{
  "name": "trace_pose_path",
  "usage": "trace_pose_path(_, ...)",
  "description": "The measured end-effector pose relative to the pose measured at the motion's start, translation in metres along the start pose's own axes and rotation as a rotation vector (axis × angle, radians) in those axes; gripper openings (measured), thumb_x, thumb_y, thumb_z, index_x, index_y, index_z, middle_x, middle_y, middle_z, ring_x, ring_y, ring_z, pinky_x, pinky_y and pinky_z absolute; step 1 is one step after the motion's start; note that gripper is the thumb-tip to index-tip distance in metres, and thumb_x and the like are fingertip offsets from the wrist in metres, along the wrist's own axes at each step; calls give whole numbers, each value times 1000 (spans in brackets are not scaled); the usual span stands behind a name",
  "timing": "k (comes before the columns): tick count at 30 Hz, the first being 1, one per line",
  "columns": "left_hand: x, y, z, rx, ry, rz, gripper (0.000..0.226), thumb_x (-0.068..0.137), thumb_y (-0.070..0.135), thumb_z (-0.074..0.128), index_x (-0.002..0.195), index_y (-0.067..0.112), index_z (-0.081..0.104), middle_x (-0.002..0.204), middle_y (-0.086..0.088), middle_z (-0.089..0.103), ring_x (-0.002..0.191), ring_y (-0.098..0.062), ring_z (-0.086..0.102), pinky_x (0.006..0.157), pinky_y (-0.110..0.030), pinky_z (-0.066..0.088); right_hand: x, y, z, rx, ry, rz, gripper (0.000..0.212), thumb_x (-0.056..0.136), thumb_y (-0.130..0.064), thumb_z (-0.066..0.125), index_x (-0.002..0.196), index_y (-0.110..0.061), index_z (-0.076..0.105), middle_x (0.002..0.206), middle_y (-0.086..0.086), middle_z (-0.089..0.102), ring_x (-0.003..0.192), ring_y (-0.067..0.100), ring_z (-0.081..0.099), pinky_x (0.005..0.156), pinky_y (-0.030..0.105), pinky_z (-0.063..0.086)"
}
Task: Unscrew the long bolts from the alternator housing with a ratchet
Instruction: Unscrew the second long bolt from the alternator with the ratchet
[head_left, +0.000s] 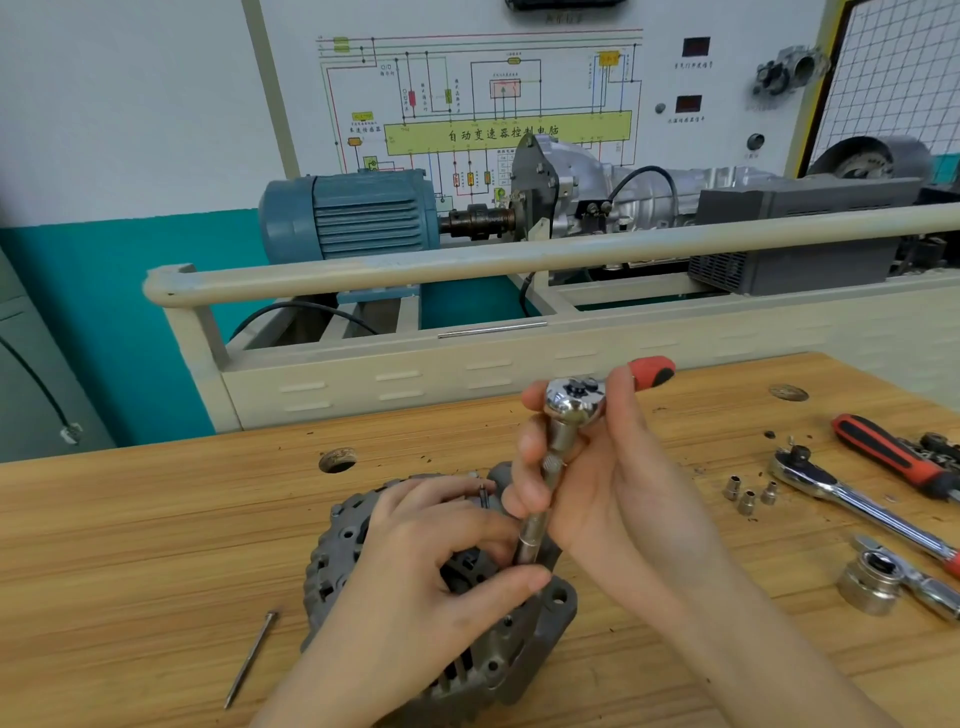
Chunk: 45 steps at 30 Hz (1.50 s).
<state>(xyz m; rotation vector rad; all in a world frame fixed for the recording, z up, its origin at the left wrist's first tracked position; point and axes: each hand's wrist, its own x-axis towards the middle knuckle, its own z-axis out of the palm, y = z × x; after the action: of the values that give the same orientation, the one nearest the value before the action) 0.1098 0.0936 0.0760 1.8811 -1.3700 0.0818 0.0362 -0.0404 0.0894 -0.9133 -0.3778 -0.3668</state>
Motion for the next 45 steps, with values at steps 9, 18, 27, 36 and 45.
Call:
trace_pose_path(9,-1,0,0,-22,11,21,41,60,61,51,84,29,63,113,43,43,110,26,28,87,5,11,-6,3,11,-174,4,-84,40,75,-51,64,103,-23,67,81,0,67,64,11,61,62,25,50)
trace_pose_path(18,-1,-2,0,50,-16,50,55,65,66,40,81,23,71,112,32,47,113,24,24,92,1,5,-4,0,11,-194,14,-63,40,78,-51,60,106,-24,64,80,1,66,63,12,60,63,25,50)
trace_pose_path(27,-1,-2,2,41,2,58,55,65,63,43,79,17,71,95,24,60,107,32,22,89,5,7,-7,2,18,-259,74,-60,41,70,-57,63,99,-28,67,75,0,65,60,11,59,60,23,49)
trace_pose_path(36,1,-5,4,61,30,65,55,62,68,47,72,18,65,99,23,54,105,14,40,92,-3,12,-10,8,23,-217,114,-190,40,55,-49,80,87,-29,68,72,1,64,61,9,60,61,20,49)
trace_pose_path(45,1,-4,3,51,0,114,41,69,65,46,98,38,56,114,30,50,113,12,38,96,-7,10,-6,3,15,-30,16,-2,46,83,-54,42,87,-17,69,61,-3,59,55,11,57,60,22,47)
